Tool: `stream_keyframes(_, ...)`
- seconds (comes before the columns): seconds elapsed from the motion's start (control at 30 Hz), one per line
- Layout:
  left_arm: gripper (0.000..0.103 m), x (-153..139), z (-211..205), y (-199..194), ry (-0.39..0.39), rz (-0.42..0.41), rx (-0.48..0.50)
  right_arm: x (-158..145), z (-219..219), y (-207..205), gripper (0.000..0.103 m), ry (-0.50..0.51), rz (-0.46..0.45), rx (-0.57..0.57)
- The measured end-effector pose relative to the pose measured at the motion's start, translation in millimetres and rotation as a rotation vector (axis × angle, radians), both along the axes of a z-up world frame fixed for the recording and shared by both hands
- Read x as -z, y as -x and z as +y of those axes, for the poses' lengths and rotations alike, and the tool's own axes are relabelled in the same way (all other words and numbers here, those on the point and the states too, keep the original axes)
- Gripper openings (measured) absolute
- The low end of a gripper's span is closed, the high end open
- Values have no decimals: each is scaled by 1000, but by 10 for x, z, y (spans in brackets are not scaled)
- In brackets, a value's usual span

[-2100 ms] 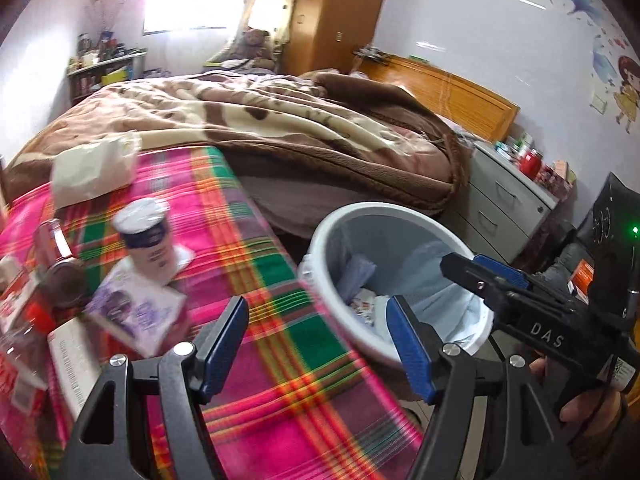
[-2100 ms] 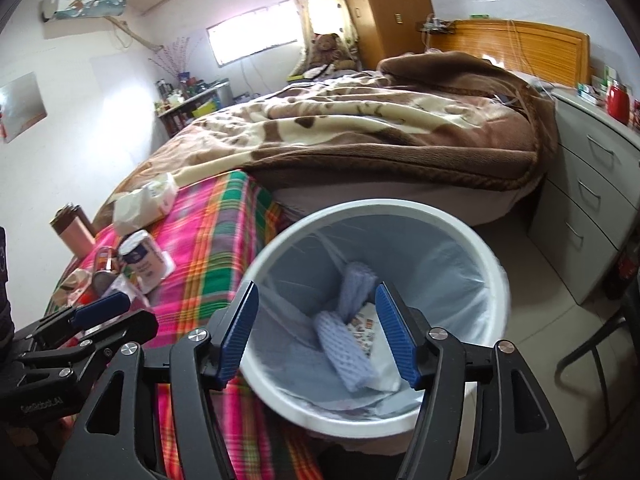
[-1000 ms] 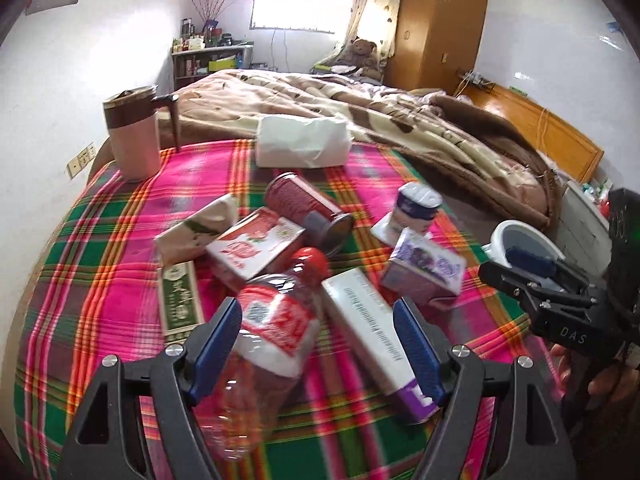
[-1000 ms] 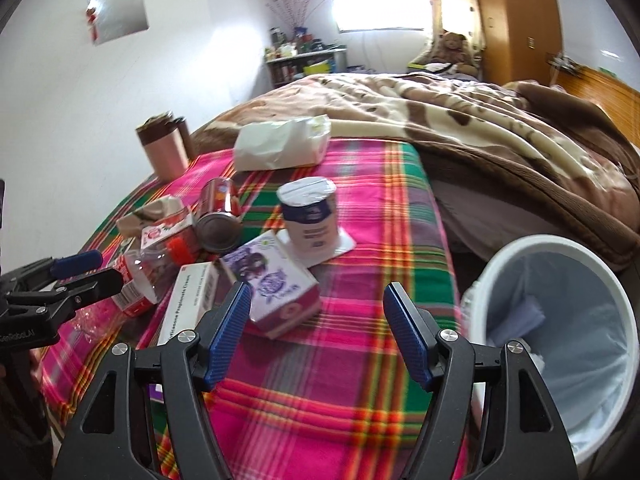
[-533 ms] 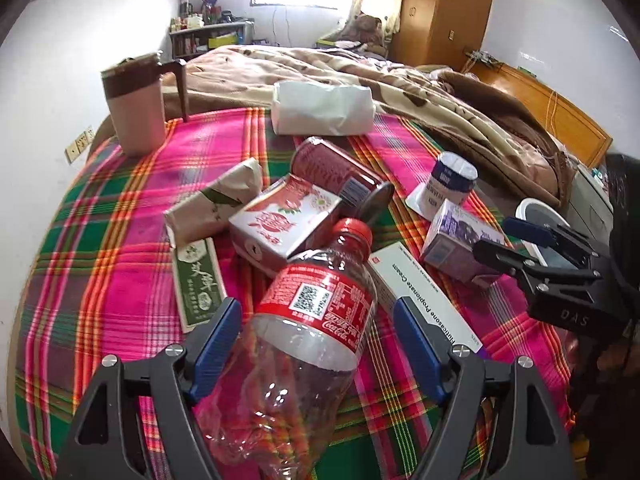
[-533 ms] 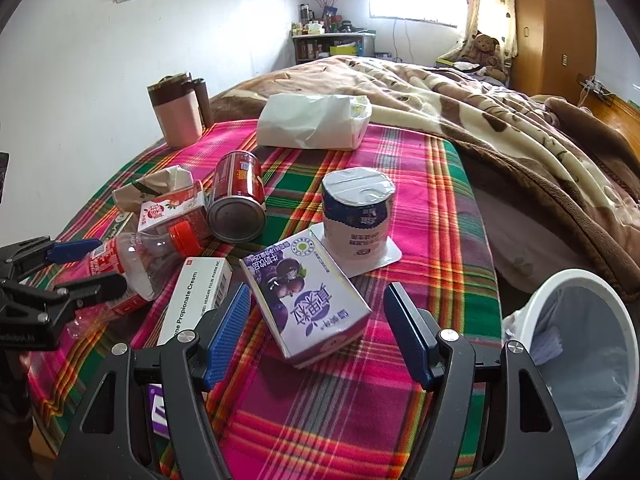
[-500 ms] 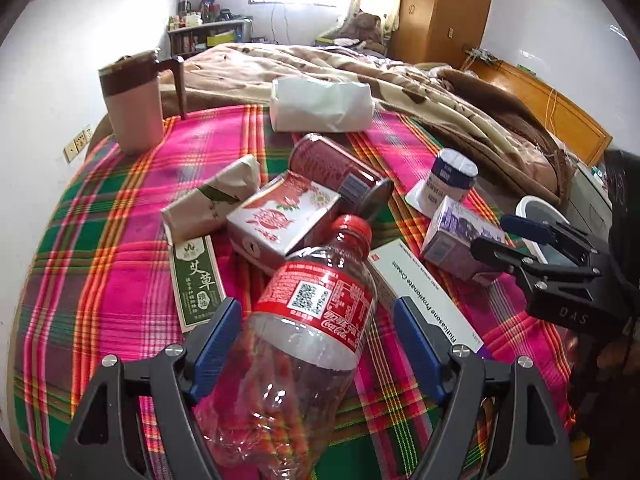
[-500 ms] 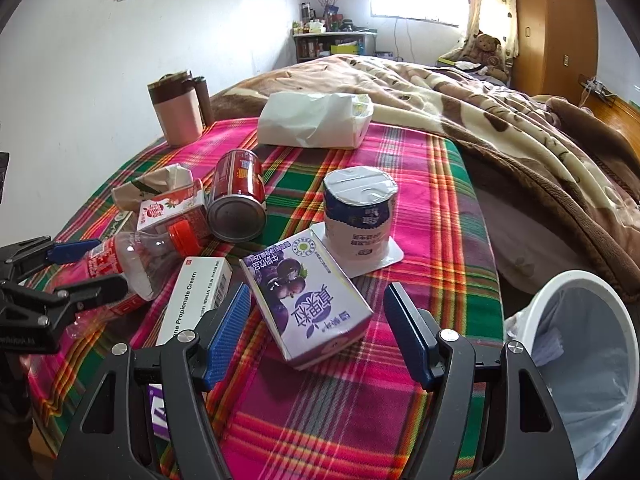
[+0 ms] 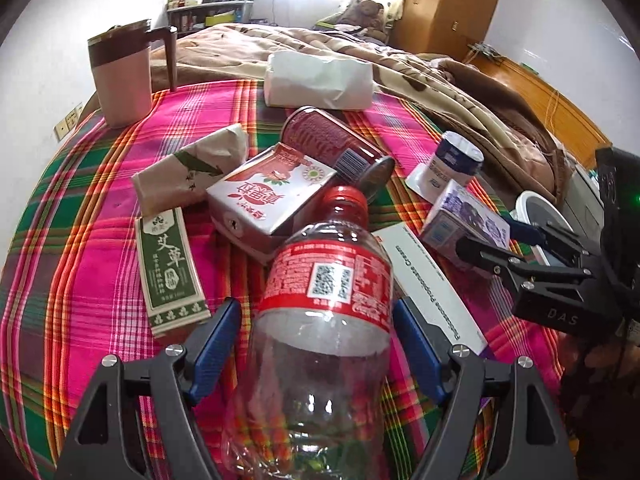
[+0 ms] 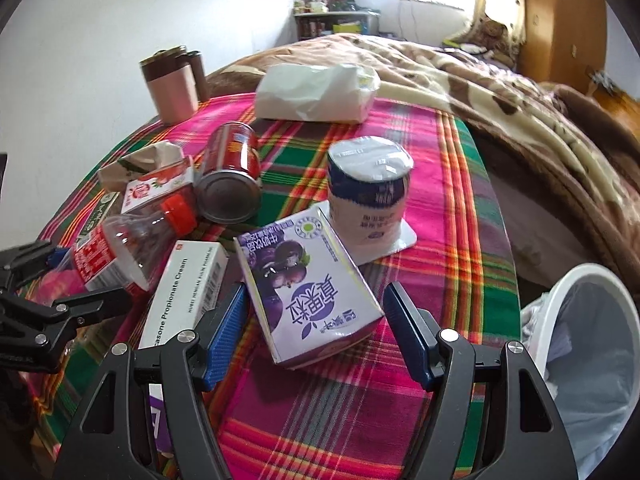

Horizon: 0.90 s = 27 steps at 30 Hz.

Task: Collect trash
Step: 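Grasp the clear Coca-Cola bottle with the left tool while the right tool grasps the purple juice box, then lift the bottle and juice box and carry both over the white bin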

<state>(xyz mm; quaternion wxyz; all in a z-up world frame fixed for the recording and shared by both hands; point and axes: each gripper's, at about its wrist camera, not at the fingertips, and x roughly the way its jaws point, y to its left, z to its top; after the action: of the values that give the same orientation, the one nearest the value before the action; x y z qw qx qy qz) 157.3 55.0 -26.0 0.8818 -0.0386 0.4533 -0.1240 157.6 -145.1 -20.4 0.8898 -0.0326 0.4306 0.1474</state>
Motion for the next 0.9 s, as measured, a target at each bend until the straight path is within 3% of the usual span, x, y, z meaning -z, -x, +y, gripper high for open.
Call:
stream_keyframes(0.2,79,47,-33,-19,22,19,2,11,54,8,69,10,-7,-3)
stream_keyframes(0.33,68,46,-65,-26,14,17,2,19,47,23,66,13,-8,1)
stream_keyframes(0.9,67,-35,-95,75,10,-24,-23,-43,-32,91,64,-34,-39,34)
